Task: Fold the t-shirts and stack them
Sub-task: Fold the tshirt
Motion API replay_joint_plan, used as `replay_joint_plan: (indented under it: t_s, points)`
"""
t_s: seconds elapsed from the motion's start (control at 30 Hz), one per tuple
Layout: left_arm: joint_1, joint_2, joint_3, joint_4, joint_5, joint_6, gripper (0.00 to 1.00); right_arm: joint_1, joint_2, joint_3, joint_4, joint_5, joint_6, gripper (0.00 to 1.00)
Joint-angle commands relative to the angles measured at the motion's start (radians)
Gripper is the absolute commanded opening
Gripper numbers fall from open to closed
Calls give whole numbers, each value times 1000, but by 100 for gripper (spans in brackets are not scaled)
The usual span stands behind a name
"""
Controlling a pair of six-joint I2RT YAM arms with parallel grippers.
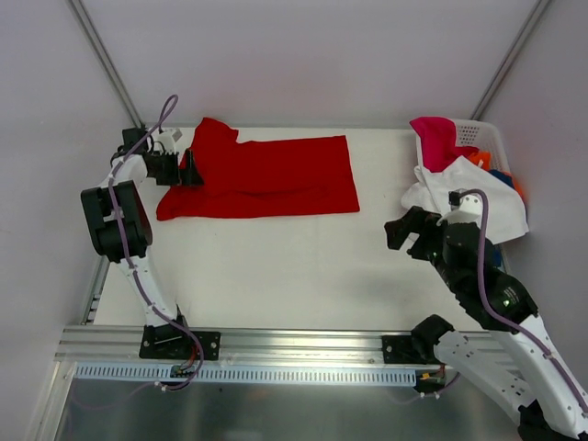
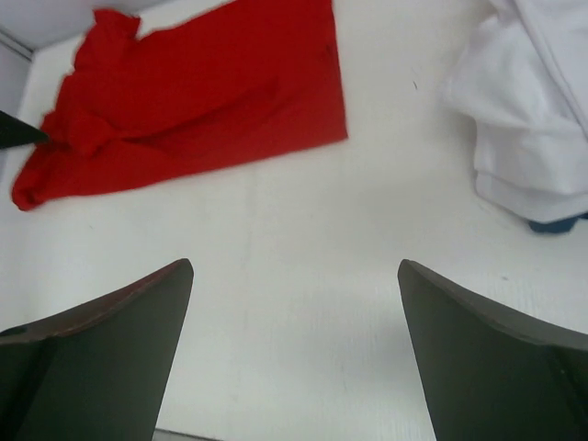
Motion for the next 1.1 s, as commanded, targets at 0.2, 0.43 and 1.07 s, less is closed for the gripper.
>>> replay_joint_plan:
  t_s: [0.2, 0.43, 1.07]
  points:
    - [17, 120, 394, 25, 21, 34, 99, -19, 274, 90, -73, -57, -79, 100]
    - [22, 389, 779, 25, -10, 114, 99, -121, 463, 109, 52, -201, -128, 100]
    - [-96, 627, 990, 140, -123, -104, 99, -87, 473, -9, 220, -294, -19, 99]
